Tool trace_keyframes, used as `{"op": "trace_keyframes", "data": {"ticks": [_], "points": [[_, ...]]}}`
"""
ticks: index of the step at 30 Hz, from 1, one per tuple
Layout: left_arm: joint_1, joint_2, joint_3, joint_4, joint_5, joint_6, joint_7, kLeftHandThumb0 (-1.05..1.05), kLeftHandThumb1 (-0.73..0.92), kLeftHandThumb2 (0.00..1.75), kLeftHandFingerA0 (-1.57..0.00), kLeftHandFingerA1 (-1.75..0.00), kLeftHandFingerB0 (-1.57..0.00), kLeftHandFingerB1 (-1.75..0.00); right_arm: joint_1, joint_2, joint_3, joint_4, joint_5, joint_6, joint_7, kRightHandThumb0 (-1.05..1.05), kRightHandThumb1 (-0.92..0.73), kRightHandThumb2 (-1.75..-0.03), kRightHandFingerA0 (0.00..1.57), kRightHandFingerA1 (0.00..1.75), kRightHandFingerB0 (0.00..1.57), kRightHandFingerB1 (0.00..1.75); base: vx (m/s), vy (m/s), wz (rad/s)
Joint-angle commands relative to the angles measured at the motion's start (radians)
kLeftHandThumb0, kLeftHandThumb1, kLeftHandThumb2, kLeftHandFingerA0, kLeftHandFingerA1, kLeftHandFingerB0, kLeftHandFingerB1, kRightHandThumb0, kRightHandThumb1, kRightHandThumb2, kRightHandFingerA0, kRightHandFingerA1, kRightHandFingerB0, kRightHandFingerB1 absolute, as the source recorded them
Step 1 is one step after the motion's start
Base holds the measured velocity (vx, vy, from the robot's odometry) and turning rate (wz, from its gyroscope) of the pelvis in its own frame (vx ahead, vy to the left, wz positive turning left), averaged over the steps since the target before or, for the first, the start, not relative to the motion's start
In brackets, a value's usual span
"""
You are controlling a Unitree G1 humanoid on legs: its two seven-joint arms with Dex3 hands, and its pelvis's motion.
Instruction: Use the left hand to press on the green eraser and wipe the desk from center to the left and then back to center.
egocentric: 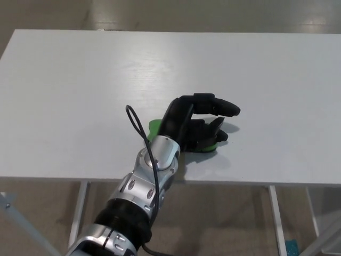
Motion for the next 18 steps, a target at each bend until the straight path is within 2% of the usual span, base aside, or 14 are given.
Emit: {"op": "trace_keyframes", "data": {"ticks": [1, 9, 18], "points": [[0.033, 0.005, 0.023, 0.03, 0.031, -0.042, 0.02, -0.19, 0.82, 0.66, -1.02, -0.66, -0.95, -0.62, 0.013, -0.004, 0.004, 0.0, -0.003, -0.023, -0.005, -0.4, -0.76, -0.63, 0.79, 0.57, 0.58, 0.37, 0.0, 0.0, 0.0], [0.036, 0.016, 0.057, 0.046, 0.033, -0.059, 0.014, -0.19, 0.81, 0.65, -1.02, -0.65, -0.95, -0.62, 0.004, -0.008, 0.01, 0.01, -0.008, -0.018, -0.009, -0.4, -0.76, -0.64, 0.79, 0.56, 0.58, 0.38, 0.0, 0.0, 0.0], [0.079, 0.088, 0.18, 0.064, -0.026, -0.073, -0.026, -0.18, 0.81, 0.65, -1.04, -0.65, -0.96, -0.64, 0.003, -0.005, 0.011, 0.02, 0.003, -0.033, 0.011, -0.42, -0.76, -0.63, 0.79, 0.56, 0.59, 0.38, 0.0, 0.0, 0.0]]}}
